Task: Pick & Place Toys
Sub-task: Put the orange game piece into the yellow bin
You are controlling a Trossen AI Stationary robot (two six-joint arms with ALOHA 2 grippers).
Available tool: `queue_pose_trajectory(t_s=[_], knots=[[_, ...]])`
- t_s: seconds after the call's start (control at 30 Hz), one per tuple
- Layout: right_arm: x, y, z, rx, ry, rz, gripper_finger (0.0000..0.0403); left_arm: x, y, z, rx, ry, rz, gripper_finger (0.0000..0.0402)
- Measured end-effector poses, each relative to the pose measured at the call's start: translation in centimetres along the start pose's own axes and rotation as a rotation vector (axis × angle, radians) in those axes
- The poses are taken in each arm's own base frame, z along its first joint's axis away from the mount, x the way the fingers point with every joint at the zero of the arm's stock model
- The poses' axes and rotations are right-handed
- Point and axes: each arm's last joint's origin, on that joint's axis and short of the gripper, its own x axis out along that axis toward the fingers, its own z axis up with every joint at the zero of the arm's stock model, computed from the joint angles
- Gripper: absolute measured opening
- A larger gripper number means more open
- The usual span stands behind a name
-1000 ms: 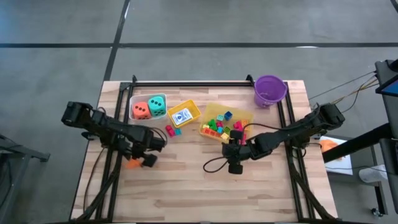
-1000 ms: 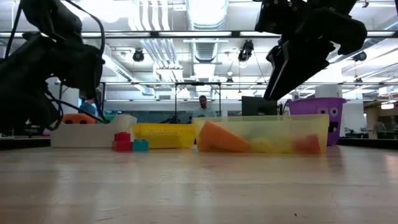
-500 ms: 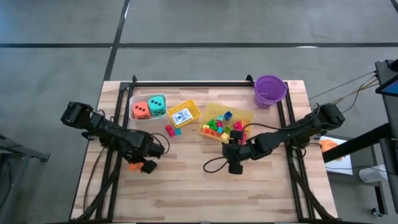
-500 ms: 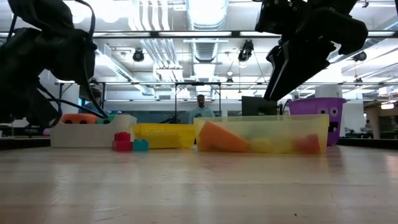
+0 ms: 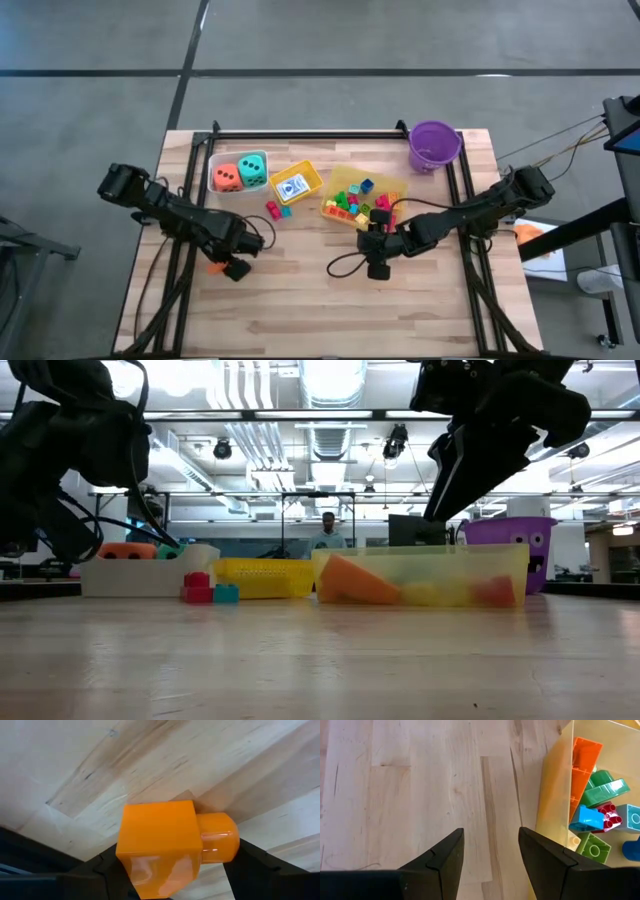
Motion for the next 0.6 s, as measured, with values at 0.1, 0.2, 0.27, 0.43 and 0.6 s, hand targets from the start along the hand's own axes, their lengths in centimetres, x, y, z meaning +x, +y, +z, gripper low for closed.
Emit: queue_pose_trajectory(t_s=[0.1,0.2,0.27,0.43,0.6], knots=[[0.0,0.0,0.0,0.000,-0.001,0.000,0.0185,0.0,0.0,0.0,-0.002,0.000,0.000,0.0249],[0.0,0.0,0.0,0.001,-0.003,0.001,0.0185,0.0,0.0,0.0,-0.019,-0.001,-0.001,0.0249],[0.0,0.0,0.0,0.001,-0.002,0.001,0.0185,-0.1,-0.1,0.0,-0.024,-0.003,-0.004,0.0249],[0.0,0.0,0.0,0.001,-0.002,0.000,0.0185,-0.9,-1.0,0.1,-0.007,-0.035,-0.033,0.0249],[0.0,0.0,0.0,0.000,-0.002,0.000,0.0185,-2.5,-2.3,0.1,0.030,-0.092,-0.083,0.0249]])
